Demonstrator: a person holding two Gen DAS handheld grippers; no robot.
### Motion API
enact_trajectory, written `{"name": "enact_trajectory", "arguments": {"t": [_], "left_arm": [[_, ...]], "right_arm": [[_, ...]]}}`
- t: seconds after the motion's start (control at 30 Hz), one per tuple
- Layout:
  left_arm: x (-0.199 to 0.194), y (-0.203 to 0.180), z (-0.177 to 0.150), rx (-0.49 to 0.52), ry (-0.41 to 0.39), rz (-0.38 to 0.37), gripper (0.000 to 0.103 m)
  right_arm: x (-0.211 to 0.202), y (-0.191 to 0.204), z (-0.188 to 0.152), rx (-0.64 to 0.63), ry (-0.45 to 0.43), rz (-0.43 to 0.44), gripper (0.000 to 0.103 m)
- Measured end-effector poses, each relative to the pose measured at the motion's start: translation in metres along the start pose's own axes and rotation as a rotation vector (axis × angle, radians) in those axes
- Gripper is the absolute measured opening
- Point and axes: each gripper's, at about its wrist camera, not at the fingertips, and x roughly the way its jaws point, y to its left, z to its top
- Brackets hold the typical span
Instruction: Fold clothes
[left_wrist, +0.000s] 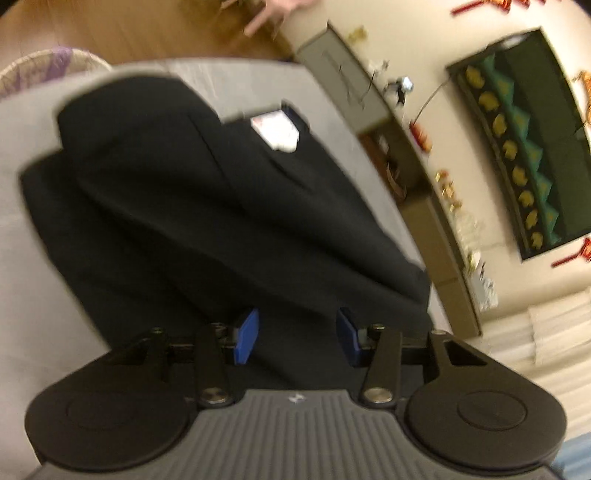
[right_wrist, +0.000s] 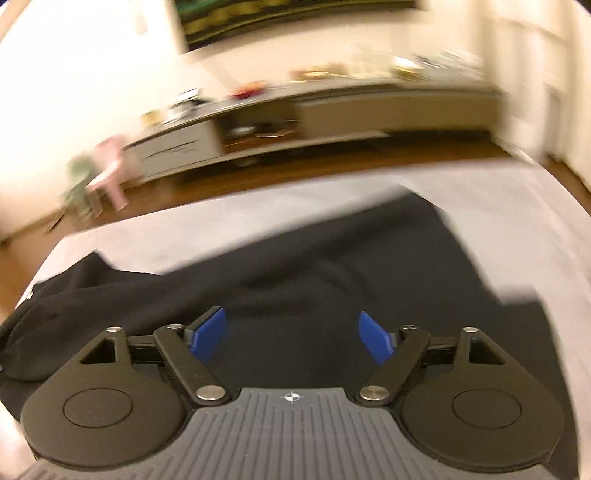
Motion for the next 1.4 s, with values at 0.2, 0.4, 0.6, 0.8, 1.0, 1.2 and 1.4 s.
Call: {"name": "enact_trajectory", "arguments": {"t": [0.2, 0.4, 0.6, 0.8, 1.0, 1.2, 1.4], "left_arm": [[0.005, 0.017, 0.013, -0.03, 0.008, 0.011, 0.05], [0.014, 0.007, 0.011, 0.009, 0.026, 0.008, 0.055], [0.019, 0.007, 0.014, 0.016, 0.038, 0.001, 0.055], [0.019, 0.007, 0.016, 0.035, 0.041, 0.005, 0.055], [0.012, 0.011, 0.016, 0.008, 0.023, 0.019, 0.055], [0.009, 0.009, 0.009, 0.005, 0.03, 0.038, 0.055], [-0.001, 0.014, 0.004, -0.021, 0.016, 0.047, 0.057]], "right_arm": [[0.113, 0.058, 0.061, -0.075, 0.206, 0.168, 0.088], [0.155, 0.137, 0.072, -0.633, 0.355, 0.346, 0.089], [0.167, 0.168, 0.062, -0.969, 0.466, 0.405, 0.089], [0.181, 0.181, 0.056, -1.059, 0.591, 0.408, 0.012], [0.068, 0.177, 0.016, -1.153, 0.328, 0.333, 0.001], [-0.025, 0.156, -0.122, -1.087, 0.325, 0.28, 0.004], [-0.067, 0.114, -0.104, -0.698, 0.202, 0.228, 0.046]]}}
